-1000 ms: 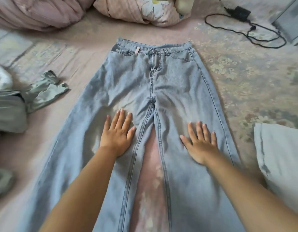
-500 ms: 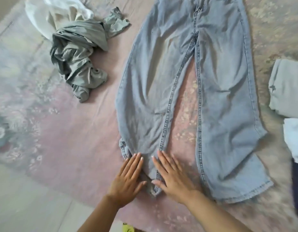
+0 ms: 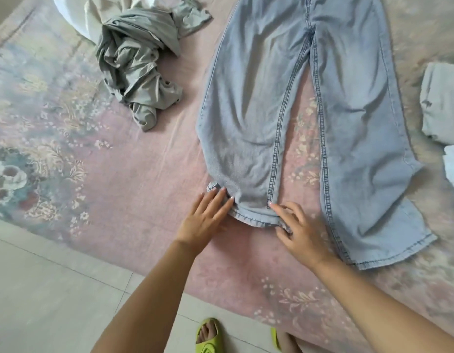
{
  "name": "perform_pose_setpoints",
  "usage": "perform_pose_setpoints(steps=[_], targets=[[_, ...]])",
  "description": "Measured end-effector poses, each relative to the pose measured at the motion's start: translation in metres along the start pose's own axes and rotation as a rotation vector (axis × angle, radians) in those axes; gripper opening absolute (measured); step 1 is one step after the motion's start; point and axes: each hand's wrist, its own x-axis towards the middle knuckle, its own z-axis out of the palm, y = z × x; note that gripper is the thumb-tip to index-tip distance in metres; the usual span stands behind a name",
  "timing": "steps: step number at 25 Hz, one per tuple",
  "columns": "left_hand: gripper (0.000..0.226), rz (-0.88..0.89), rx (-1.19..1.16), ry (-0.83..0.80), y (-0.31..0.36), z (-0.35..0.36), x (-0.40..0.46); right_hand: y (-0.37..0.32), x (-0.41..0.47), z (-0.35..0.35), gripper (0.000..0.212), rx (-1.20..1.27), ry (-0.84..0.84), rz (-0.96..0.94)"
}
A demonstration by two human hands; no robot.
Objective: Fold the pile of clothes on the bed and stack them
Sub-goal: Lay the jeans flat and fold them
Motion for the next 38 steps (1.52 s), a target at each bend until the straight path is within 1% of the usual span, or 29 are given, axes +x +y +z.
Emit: perform_pose_setpoints(steps=[1, 2, 3, 4, 5, 7, 8, 9, 10, 11, 13, 14, 15, 16, 17, 18, 21, 24, 26, 27, 28, 30, 31, 32, 34, 35, 36, 37, 38], targets=[[0.087, -0.018, -0.008, 0.044, -0.004, 0.0, 0.007, -0.001, 0.005, -0.005, 0.052, 0.128, 0.119, 0.138], [0.074, -0.064, -0.029, 0.091, -0.006, -0.001, 0.015, -0.004, 0.009, -0.009, 0.048, 0.268, 0.196, 0.28], [0.057, -0.132, -0.053, 0.142, -0.006, -0.001, 0.024, -0.008, 0.012, -0.011, 0.048, 0.412, 0.215, 0.396], [0.043, -0.205, -0.086, 0.173, -0.005, -0.004, 0.032, -0.01, 0.014, -0.012, 0.046, 0.528, 0.211, 0.465], [0.036, -0.273, -0.141, 0.178, -0.004, -0.007, 0.039, -0.012, 0.014, -0.011, 0.04, 0.595, 0.205, 0.505], [0.039, -0.367, -0.277, 0.176, -0.006, -0.016, 0.044, -0.015, 0.014, -0.016, 0.025, 0.567, 0.211, 0.558], [0.036, -0.411, -0.341, 0.204, -0.006, -0.022, 0.042, -0.016, 0.013, -0.018, 0.02, 0.485, 0.224, 0.56], [0.027, -0.457, -0.414, 0.25, -0.004, -0.032, 0.038, -0.019, 0.013, -0.02, 0.017, 0.378, 0.237, 0.536], [0.017, -0.502, -0.502, 0.279, -0.002, -0.042, 0.03, -0.024, 0.008, -0.022, 0.017, 0.3, 0.244, 0.488], [0.012, -0.558, -0.595, 0.304, 0.002, -0.052, 0.022, -0.03, 0.002, -0.026, 0.021, 0.241, 0.252, 0.418], [0.015, -0.748, -0.752, 0.308, 0.015, -0.08, 0.005, -0.046, -0.01, -0.037, 0.039, 0.161, 0.254, 0.277], [0.017, -0.866, -0.806, 0.302, 0.021, -0.096, -0.006, -0.052, -0.016, -0.042, 0.039, 0.143, 0.225, 0.22], [0.018, -0.956, -0.836, 0.296, 0.027, -0.111, -0.017, -0.061, -0.023, -0.046, 0.025, 0.084, 0.188, 0.169], [0.019, -1.009, -0.833, 0.297, 0.034, -0.125, -0.028, -0.071, -0.031, -0.047, 0.011, 0.031, 0.166, 0.119], [0.019, -1.028, -0.792, 0.317, 0.039, -0.137, -0.039, -0.085, -0.037, -0.049, 0.027, -0.008, 0.157, 0.089], [0.019, -1.017, -0.746, 0.35, 0.044, -0.147, -0.049, -0.095, -0.044, -0.049, 0.04, -0.028, 0.148, 0.077], [0.025, -0.9, -0.643, 0.409, 0.042, -0.173, -0.071, -0.128, -0.051, -0.055, 0.052, -0.128, 0.139, 0.172], [0.031, -0.855, -0.582, 0.335, 0.021, -0.174, -0.086, -0.147, -0.058, -0.049, 0.058, -0.254, 0.066, 0.199], [0.045, -0.705, -0.455, 0.219, 0.007, -0.157, -0.1, -0.153, -0.064, -0.037, 0.063, -0.332, 0.006, 0.237], [0.054, -0.626, -0.402, 0.151, 0.0, -0.148, -0.107, -0.157, -0.065, -0.033, 0.062, -0.354, -0.004, 0.245], [0.057, -0.583, -0.385, 0.126, -0.008, -0.14, -0.112, -0.161, -0.066, -0.03, 0.053, -0.354, -0.012, 0.235], [0.045, -0.674, -0.457, 0.184, -0.013, -0.134, -0.114, -0.161, -0.068, -0.026, 0.025, -0.333, 0.032, 0.174], [0.038, -0.725, -0.51, 0.237, -0.012, -0.133, -0.113, -0.161, -0.071, -0.024, 0.021, -0.303, 0.027, 0.183], [0.035, -0.757, -0.558, 0.265, -0.01, -0.133, -0.113, -0.16, -0.073, -0.021, 0.03, -0.272, -0.012, 0.23], [0.033, -0.786, -0.618, 0.265, -0.002, -0.126, -0.116, -0.154, -0.08, -0.017, 0.057, -0.221, -0.099, 0.35], [0.033, -0.804, -0.649, 0.258, -0.001, -0.122, -0.117, -0.148, -0.085, -0.015, 0.058, -0.195, -0.119, 0.386], [0.033, -0.805, -0.672, 0.235, -0.002, -0.119, -0.118, -0.146, -0.087, -0.015, 0.049, -0.141, -0.145, 0.456], [0.033, -0.776, -0.663, 0.195, -0.005, -0.114, -0.121, -0.141, -0.086, -0.014, 0.036, -0.132, -0.2, 0.529], [0.034, -0.707, -0.631, 0.137, -0.009, -0.107, -0.126, -0.136, -0.088, -0.013, 0.023, -0.146, -0.313, 0.543]])
